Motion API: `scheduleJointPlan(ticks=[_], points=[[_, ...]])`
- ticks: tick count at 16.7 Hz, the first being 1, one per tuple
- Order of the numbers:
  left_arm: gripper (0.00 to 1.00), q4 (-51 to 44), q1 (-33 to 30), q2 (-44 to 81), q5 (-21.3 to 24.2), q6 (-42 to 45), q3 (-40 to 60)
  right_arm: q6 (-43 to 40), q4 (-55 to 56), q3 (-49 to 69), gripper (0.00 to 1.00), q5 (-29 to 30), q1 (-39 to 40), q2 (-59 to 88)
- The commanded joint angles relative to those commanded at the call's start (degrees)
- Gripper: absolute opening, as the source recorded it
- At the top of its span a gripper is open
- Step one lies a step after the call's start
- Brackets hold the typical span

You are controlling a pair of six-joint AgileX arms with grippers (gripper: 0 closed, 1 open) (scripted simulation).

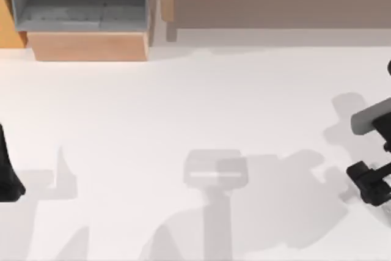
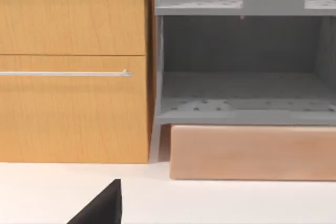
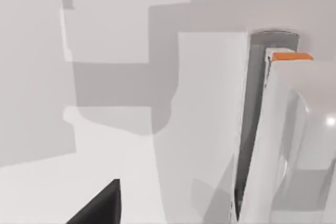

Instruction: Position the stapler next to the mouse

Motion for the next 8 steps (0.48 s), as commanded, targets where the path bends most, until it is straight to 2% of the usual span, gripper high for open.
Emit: scheduleJointPlan(ticks=[7,8], points=[[1.0,0.0,0.0,0.0,0.0,0.0,0.0,0.11,3.78,-2.3,1.0,0.0,0.11,2.14],[1.0,0.0,0.0,0.0,0.0,0.0,0.0,0.11,3.78,-2.3,0.92,0.0,0.11,2.14]])
